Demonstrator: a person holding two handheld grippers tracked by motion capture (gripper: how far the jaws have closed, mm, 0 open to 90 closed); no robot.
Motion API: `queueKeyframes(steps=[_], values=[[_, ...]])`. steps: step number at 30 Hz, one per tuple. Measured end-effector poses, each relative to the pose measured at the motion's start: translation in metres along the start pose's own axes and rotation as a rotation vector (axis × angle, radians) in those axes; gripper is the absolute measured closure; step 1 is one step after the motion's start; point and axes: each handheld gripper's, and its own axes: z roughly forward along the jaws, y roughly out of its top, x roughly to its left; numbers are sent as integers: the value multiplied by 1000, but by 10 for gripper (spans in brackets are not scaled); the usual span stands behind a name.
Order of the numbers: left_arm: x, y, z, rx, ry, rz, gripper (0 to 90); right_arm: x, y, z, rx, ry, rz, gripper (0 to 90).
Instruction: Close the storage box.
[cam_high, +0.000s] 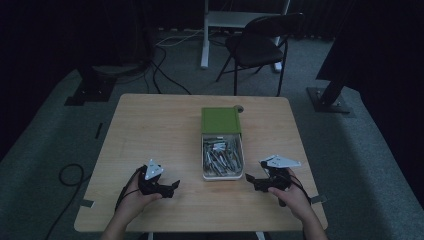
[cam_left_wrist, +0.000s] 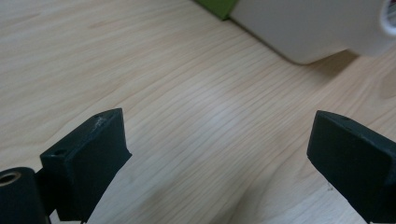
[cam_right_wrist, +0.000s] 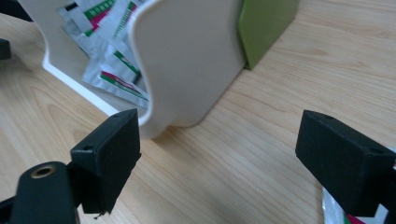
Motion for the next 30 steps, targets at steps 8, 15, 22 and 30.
queueKeyframes(steps=[8,15,22,30], values=[[-8,12,2,-40,-22,6,55,5,7,1,-19,20,-14,137],[-17,24,7,-84,-51,47,56,4,11,3,-36,30,-9,137],[-26,34,11,-104,-86,65,55,3,15,5,-43,26,-3,138],[-32,43,15,-120,-109,87,55,2,17,6,-50,22,2,138]])
